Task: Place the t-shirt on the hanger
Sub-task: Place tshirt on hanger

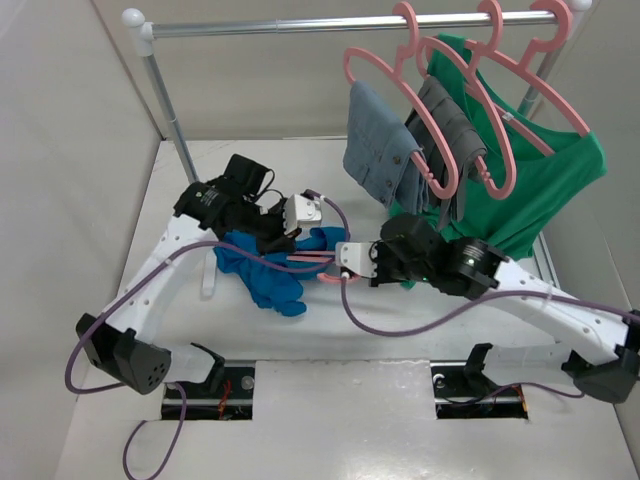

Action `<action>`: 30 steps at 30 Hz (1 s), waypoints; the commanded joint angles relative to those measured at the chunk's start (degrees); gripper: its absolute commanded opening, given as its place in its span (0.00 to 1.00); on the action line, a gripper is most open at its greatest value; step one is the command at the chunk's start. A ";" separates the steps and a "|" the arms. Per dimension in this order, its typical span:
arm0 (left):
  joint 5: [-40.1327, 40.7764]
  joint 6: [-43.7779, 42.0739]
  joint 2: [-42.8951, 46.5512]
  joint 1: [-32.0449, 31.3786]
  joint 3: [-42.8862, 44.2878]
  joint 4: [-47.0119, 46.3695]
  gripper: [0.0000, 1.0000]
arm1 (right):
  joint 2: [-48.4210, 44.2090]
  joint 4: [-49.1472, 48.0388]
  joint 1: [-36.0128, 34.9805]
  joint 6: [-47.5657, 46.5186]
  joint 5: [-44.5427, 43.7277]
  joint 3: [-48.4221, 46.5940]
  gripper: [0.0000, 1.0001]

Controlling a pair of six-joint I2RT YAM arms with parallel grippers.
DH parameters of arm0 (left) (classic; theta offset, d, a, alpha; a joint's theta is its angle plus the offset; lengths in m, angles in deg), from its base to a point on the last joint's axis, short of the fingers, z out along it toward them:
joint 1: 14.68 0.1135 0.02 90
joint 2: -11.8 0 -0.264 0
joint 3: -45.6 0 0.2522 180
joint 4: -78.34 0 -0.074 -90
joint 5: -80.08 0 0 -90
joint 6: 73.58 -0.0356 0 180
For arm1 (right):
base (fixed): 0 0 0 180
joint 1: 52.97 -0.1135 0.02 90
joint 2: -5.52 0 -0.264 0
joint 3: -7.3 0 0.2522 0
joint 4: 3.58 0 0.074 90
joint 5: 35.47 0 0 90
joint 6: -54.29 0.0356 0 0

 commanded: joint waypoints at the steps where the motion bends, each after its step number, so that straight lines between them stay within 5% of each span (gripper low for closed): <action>1: -13.15 -8.79 3.25 -0.05 6.78 5.31 0.00 | -6.14 -6.69 -0.38 -9.31 5.83 -0.21 0.00; 11: -20.46 -11.26 3.08 -0.58 14.43 7.87 0.00 | -0.97 -2.82 -0.38 -13.81 15.50 -3.38 0.00; 23: -20.65 -7.48 6.86 -3.57 6.96 5.94 0.00 | -4.04 -23.74 -0.38 -3.96 15.33 7.43 0.00; 24: -20.03 -6.26 6.86 -3.57 6.18 4.37 0.09 | -4.04 -23.74 -0.38 -3.96 15.33 7.43 0.00; 27: -17.31 -4.67 6.86 -3.57 5.56 2.86 0.58 | -4.57 -23.74 -0.38 -3.27 15.33 7.43 0.00; 30: -18.51 -2.13 9.84 2.02 5.56 -1.78 0.75 | -5.18 -24.27 -0.38 -2.64 15.33 8.66 0.00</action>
